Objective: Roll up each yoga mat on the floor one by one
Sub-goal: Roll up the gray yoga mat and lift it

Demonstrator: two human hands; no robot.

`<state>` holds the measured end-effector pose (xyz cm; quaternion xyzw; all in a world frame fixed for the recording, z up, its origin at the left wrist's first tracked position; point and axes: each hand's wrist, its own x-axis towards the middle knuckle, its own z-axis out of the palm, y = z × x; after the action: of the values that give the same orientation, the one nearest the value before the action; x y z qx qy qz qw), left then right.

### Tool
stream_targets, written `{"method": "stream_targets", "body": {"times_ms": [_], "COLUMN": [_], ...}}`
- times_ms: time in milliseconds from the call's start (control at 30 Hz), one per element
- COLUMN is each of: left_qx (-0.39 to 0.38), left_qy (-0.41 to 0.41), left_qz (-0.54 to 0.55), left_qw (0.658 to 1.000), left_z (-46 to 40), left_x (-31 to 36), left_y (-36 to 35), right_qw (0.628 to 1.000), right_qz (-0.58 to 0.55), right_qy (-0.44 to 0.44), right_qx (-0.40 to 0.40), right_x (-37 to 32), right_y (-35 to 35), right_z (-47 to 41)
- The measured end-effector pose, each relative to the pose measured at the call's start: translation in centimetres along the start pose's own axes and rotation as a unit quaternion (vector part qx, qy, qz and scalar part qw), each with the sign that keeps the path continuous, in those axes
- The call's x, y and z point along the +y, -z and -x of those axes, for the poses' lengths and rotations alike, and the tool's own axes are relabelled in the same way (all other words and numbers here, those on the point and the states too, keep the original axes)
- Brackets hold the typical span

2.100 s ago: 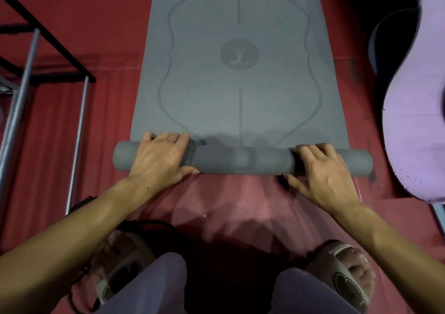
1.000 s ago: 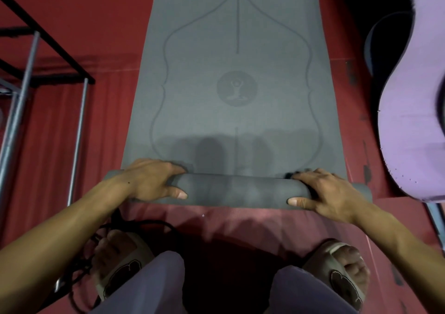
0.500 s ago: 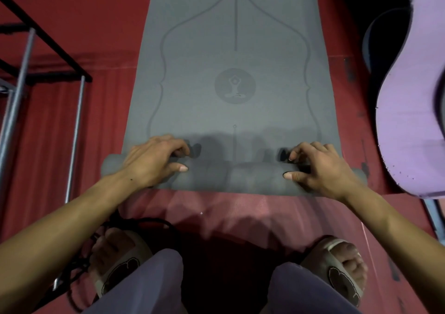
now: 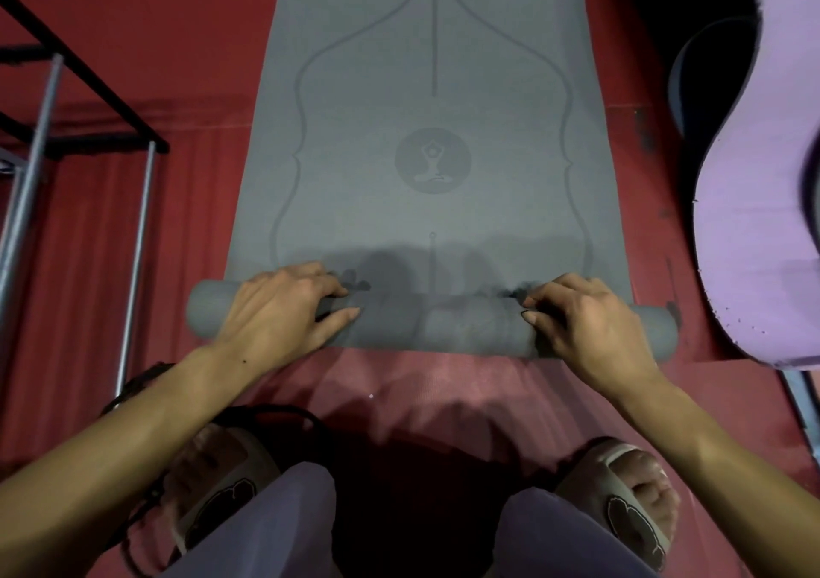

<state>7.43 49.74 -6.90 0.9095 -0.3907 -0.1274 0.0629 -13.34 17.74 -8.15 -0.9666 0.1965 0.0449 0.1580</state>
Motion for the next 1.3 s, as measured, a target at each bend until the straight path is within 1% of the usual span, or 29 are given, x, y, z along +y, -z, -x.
{"method": "stream_targets", "body": {"times_ms": [100, 167, 233, 333, 467, 600, 700, 767, 933, 1000, 1100, 1300], "left_qx": [0.012, 0.015, 0.014, 0.004, -0.034, -0.054, -0.057, -0.053, -0.044, -0.021, 0.027, 0.041], "left_qy": [0.013, 0.014, 0.008, 0.005, -0.001, 0.007, 0.019, 0.022, 0.036, 0.035, 0.025, 0.051], "left_qz": [0.007, -0.001, -0.024, -0.040, -0.047, -0.042, -0.042, -0.044, -0.024, -0.026, -0.052, -0.055], "left_qw": [1.000, 1.000, 1.000, 0.999, 0.998, 0.998, 0.997, 0.997, 0.998, 0.999, 0.998, 0.996], "left_z": [0.0, -0.1, -0.1, -0.1, -0.4, -0.9, -1.5, -1.9, -2.7, -2.7, -2.5, -3.2], "left_x": [0.1, 0.2, 0.3, 0.1, -0.1, -0.1, -0.2, -0.4, -0.7, -0.6, -0.3, 0.5], "left_y": [-0.5, -0.6, -0.6, -0.9, -0.9, -0.9, -1.0, -1.2, -1.4, -1.4, -1.4, -0.7], "right_qw": [0.998, 0.995, 0.995, 0.998, 0.998, 0.999, 1.000, 1.000, 0.996, 0.994, 0.995, 0.996], "right_qz": [0.035, 0.056, 0.052, 0.039, 0.033, 0.023, 0.013, 0.016, 0.065, 0.071, 0.066, 0.049], "right_qy": [-0.008, -0.006, -0.002, 0.017, 0.041, 0.031, 0.008, -0.002, 0.004, 0.000, -0.012, -0.034], "right_qx": [0.059, 0.078, 0.079, 0.050, 0.032, 0.008, -0.007, -0.024, -0.069, -0.078, -0.077, -0.071], "right_x": [-1.2, -1.9, -2.2, -1.8, -0.8, -0.3, -0.4, -0.6, -1.1, -1.3, -1.4, -1.3], "right_y": [-0.8, -1.3, -1.8, -2.2, -1.9, -1.3, -0.8, -0.2, 1.4, 1.7, 1.8, 1.6], "right_z": [1.6, 2.4, 2.9, 3.3, 2.3, 0.5, -0.3, -0.9, -2.5, -2.8, -3.2, -4.1]}}
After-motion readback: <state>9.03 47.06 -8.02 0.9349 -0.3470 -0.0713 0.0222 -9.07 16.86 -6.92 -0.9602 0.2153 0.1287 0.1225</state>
